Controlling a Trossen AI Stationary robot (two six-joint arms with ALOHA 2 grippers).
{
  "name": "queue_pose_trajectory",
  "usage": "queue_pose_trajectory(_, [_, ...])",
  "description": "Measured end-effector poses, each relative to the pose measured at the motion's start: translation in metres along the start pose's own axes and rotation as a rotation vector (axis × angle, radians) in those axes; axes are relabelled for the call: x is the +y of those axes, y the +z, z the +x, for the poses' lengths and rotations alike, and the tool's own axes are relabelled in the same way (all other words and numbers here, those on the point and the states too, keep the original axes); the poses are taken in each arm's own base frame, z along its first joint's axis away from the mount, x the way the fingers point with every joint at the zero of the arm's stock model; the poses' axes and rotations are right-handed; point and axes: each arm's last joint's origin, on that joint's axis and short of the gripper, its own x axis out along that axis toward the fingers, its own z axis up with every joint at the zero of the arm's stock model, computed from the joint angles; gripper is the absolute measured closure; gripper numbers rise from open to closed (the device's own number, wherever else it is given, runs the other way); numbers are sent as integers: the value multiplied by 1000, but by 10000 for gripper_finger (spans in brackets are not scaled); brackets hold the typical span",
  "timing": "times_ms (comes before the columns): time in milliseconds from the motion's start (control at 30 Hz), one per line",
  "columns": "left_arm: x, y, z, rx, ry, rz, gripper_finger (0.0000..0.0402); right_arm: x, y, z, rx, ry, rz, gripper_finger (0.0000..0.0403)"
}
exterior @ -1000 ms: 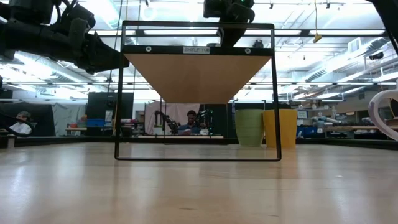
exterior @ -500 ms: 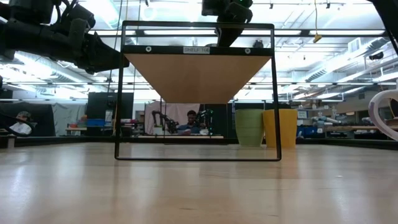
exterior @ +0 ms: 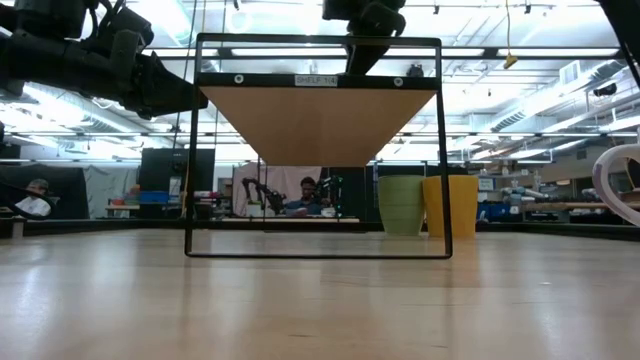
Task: Place coffee mugs
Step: Put the white mug on the shelf, then put the yellow mug on the shelf
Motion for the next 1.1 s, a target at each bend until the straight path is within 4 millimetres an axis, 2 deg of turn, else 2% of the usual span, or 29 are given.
queue_pose_trajectory(367, [0,-1,0,8,0,4,230,1,0,-11,-32,-31,-1,272])
queue_pose_trajectory(567, [0,-1,0,8,0,4,230,3,0,-24,-44,-92,-4,271])
queue_pose_trajectory(767, [0,-1,0,8,0,3,230,11,-3,-49,-95,-115,13,272])
queue_pose_trajectory(967, [0,-1,0,8,0,0,230,17,-16,-73,-70,-154,77,271])
queue_pose_trajectory(1100, [0,-1,0,8,0,-6,230,18,-32,-78,38,-131,191,272])
